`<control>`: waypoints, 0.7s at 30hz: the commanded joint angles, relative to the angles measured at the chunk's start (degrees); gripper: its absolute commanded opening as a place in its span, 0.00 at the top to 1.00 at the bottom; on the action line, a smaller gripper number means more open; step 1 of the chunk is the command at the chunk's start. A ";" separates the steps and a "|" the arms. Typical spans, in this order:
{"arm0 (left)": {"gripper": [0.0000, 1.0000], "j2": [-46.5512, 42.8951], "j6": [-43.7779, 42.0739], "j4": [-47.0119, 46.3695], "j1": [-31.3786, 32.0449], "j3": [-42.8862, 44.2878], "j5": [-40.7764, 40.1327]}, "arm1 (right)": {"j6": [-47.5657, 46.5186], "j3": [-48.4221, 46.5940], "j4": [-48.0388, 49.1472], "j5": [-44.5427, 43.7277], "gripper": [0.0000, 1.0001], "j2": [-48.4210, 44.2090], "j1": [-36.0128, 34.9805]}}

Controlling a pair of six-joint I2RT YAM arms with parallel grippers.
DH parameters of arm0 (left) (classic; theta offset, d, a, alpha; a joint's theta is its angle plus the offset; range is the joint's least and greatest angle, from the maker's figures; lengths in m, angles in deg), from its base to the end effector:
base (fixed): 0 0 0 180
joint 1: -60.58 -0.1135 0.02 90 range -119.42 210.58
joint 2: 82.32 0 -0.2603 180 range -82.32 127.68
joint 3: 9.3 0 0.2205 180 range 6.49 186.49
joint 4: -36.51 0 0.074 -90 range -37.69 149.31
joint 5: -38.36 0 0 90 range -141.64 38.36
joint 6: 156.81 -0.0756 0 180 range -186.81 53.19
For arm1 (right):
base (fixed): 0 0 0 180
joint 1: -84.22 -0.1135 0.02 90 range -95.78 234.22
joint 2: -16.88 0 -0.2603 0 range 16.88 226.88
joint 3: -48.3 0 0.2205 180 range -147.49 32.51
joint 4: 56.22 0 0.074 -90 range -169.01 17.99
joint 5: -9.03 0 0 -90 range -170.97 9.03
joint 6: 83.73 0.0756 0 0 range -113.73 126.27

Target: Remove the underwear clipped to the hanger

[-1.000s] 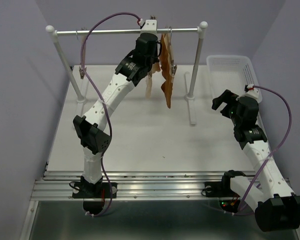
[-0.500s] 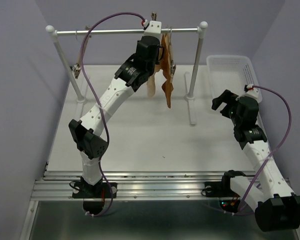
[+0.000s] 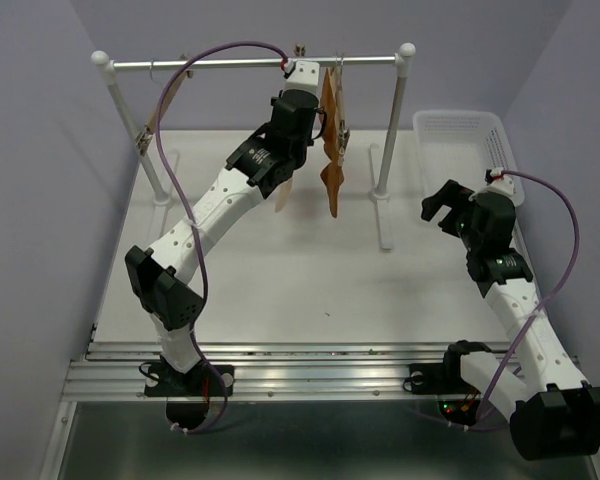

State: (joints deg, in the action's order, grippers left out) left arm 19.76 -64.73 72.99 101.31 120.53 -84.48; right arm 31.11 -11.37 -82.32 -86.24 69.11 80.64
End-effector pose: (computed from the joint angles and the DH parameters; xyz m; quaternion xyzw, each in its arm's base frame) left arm 0.3341 -0.2335 0.4498 0.0672 0.7478 -0.0283 0.6599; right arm 0.2206 0.0068 0.3001 0.1760 0.7927 0.1068 0.5738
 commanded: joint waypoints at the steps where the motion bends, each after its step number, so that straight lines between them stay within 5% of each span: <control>1: 1.00 -5.75 0.81 -4.43 1.01 -2.50 -2.67 | -0.76 -0.86 1.16 1.23 0.00 0.16 -0.12; 12: 1.00 -15.41 4.94 -8.03 1.72 -18.05 -0.30 | -4.09 -0.51 3.97 12.47 0.00 -0.02 -0.12; 21: 1.00 -32.46 15.84 -7.42 1.98 -41.07 7.23 | -10.68 -4.37 13.81 38.99 0.00 1.12 -0.12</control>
State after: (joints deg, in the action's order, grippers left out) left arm -5.05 -54.45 68.27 102.64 85.54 -82.38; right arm 24.64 -11.43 -77.79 -62.20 69.72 80.64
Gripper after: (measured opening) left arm 0.230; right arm 0.998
